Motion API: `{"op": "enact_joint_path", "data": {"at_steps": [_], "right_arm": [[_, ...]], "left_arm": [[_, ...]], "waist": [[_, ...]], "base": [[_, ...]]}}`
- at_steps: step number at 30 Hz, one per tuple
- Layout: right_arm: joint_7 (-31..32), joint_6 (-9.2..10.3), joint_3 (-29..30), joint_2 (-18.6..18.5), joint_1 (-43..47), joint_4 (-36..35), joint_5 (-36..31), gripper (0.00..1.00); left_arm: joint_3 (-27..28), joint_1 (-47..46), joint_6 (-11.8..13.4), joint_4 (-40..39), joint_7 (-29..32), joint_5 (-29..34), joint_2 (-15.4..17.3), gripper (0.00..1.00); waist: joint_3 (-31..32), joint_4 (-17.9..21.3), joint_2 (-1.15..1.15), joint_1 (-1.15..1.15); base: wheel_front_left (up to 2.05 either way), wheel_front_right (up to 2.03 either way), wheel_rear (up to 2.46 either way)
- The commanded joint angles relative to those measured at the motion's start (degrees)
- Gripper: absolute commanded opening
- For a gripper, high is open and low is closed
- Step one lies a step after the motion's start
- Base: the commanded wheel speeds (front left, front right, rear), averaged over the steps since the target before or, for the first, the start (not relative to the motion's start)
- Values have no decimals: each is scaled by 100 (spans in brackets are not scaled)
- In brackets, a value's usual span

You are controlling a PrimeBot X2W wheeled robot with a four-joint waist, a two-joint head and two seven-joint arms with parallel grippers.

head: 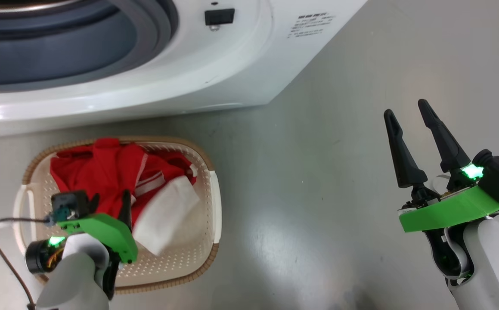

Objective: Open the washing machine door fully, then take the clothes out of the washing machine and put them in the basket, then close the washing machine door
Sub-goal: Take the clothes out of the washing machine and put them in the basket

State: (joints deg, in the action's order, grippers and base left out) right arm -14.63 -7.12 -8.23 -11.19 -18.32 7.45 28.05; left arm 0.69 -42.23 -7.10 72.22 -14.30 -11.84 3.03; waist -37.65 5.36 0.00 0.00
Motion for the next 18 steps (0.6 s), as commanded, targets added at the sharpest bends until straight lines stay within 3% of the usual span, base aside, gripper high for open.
{"op": "enact_joint_path", "data": {"at_steps": [1,18], "right_arm": [[-37,-36,-107,-83,165,-82,-40,100],[-37,-36,-210,-205,699,120,29,100]], "left_arm": [[165,381,-28,-166,-68,-64,174,100],[350,1585,-37,-2261,-69,-118,67,100]], "waist": [[211,-64,0,0],[1557,-257,0,0]], "base": [[0,0,0],[0,0,0]]}}
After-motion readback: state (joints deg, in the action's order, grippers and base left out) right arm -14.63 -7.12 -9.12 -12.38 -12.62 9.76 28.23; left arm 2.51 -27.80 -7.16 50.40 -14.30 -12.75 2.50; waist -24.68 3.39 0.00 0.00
